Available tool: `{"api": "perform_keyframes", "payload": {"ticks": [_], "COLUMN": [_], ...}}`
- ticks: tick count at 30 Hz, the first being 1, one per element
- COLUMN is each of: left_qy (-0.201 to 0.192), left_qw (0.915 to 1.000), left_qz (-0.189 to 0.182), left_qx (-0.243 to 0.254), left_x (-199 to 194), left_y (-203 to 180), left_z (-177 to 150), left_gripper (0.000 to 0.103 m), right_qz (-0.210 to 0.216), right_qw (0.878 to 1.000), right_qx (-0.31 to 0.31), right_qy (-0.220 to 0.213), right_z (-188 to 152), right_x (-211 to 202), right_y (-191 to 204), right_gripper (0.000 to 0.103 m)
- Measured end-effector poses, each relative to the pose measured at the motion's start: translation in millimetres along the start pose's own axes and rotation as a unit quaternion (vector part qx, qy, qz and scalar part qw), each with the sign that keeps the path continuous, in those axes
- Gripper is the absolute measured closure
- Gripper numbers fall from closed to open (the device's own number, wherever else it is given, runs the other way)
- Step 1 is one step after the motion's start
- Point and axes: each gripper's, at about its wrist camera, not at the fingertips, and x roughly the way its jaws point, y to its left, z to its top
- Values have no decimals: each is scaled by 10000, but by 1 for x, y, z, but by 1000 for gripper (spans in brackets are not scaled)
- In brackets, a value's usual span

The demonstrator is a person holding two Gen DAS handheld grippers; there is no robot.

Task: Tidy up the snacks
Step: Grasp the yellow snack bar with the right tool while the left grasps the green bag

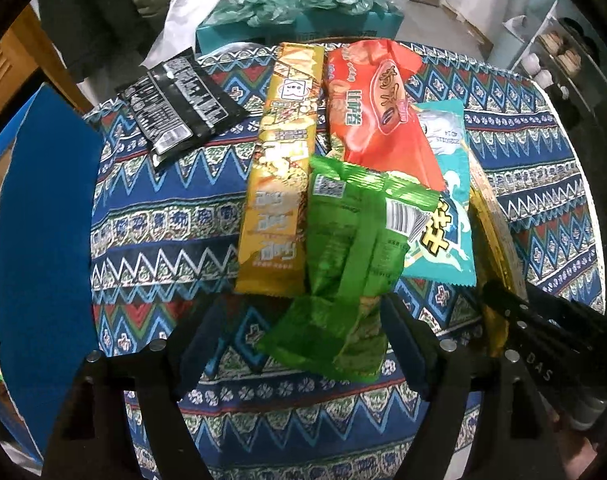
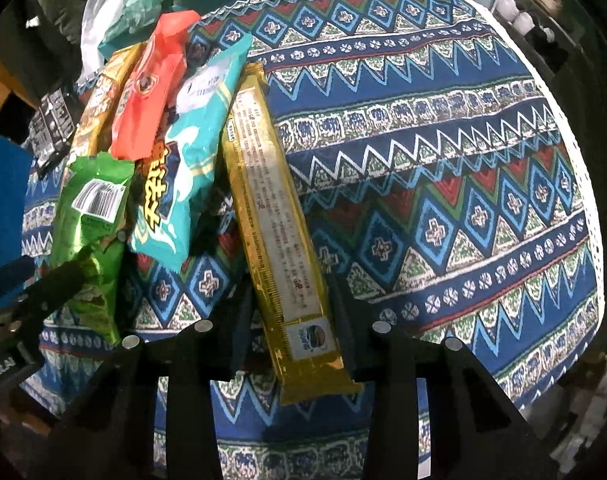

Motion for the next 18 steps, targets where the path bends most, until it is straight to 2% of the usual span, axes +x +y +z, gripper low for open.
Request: {"api": "perform_keyframes", "payload": {"ticks": [4, 6, 13, 16, 18], "left_qy": [86, 123, 93, 121, 103], "left_qw": [9999, 9999, 9999, 9998, 9997], "left_qz": [69, -8, -72, -117, -193], "left_qx": [66, 67, 103, 117, 83], "left_x": [10, 16, 25, 28, 29], "left_y": [-6, -8, -12, -14, -14], "left_z": [5, 7, 12, 14, 13], "left_gripper": [22, 22, 23, 28, 38], "right_qz": [43, 31, -60, -46, -38], "right_qw": [9999, 9998, 9984, 9982, 9982], "right_qx": [-94, -175, -488, -518, -516], "right_qy": [-80, -130, -294, -303, -301], "right_z": [15, 27, 46, 52, 52], "right_x": [9, 14, 26, 35, 40], "right_y": [2, 4, 33, 44, 51], "right_gripper": [67, 67, 67, 67, 67]}}
